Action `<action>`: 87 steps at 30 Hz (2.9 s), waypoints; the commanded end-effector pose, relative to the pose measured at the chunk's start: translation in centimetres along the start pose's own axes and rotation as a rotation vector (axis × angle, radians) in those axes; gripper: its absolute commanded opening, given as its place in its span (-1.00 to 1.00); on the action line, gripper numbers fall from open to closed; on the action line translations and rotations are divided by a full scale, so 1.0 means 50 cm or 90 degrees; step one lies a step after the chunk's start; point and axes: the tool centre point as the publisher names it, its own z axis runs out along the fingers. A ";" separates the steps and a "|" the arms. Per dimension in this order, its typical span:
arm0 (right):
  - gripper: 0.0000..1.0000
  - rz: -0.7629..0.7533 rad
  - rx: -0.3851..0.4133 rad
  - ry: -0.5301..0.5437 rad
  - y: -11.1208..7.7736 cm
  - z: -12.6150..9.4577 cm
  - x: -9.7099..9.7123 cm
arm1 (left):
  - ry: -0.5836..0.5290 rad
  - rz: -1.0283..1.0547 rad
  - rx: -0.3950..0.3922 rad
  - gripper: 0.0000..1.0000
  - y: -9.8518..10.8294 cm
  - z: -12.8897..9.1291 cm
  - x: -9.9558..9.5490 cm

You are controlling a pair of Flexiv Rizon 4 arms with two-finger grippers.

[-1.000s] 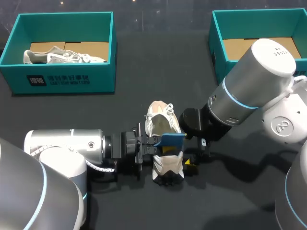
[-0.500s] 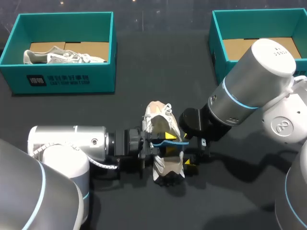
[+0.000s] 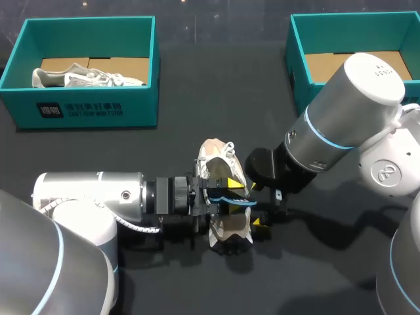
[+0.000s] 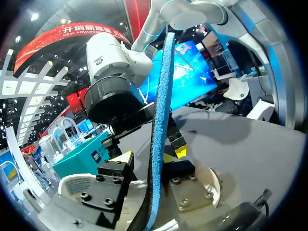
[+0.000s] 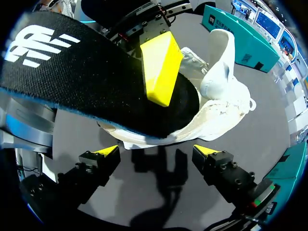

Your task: Take the shoe out of the shoebox, open the shoe tongue, remove and reinsert the insole, then place the shoe into the shoebox

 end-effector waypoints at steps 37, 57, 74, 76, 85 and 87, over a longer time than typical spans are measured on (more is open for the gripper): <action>1.00 0.000 0.000 -0.001 -0.001 0.001 0.002 | -0.004 0.073 -0.058 -0.25 0.044 -0.010 -0.012; 1.00 0.000 0.000 -0.001 -0.001 0.001 0.002 | 0.010 0.101 -0.029 -1.00 -0.011 -0.017 0.011; 1.00 0.000 0.000 -0.001 -0.001 0.001 0.002 | -0.018 0.129 -0.108 -1.00 0.098 -0.009 -0.019; 1.00 0.000 0.000 -0.001 -0.001 0.001 0.002 | -0.018 0.128 -0.107 -1.00 0.096 -0.013 -0.021; 1.00 0.000 0.000 -0.001 -0.001 0.001 0.002 | 0.006 0.097 -0.074 -0.46 0.050 -0.027 -0.012; 1.00 0.000 0.000 -0.001 -0.001 0.001 0.002 | 0.018 0.081 -0.058 -0.58 0.034 -0.033 -0.011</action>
